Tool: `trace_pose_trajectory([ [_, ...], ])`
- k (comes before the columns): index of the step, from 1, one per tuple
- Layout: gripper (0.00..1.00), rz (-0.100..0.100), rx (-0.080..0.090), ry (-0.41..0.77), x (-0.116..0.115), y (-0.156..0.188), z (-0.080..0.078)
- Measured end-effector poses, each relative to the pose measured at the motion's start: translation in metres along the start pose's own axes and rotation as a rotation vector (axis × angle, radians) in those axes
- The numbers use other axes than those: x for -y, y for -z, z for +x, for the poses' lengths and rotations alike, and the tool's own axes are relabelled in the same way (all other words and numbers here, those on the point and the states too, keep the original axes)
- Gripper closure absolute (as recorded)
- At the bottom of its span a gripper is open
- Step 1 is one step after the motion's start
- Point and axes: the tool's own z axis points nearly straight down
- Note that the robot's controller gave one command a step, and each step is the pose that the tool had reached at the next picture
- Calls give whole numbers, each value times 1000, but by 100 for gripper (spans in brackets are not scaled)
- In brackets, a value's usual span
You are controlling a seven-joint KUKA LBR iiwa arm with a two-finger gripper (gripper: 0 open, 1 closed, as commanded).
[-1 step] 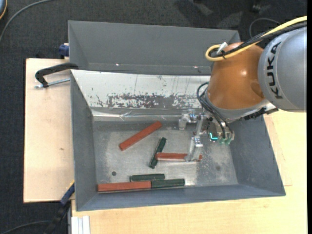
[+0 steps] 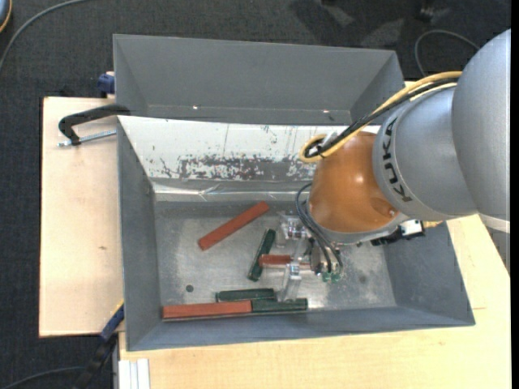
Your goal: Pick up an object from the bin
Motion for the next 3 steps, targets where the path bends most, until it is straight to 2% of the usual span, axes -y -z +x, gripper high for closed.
trace_pose_trajectory([
  [1, 100, 1, -2, 2, 1, 1, 0],
  [2, 100, -1, 9, 8, -2, 145, -17],
  [3, 100, 1, 11, 27, 36, 235, -13],
])
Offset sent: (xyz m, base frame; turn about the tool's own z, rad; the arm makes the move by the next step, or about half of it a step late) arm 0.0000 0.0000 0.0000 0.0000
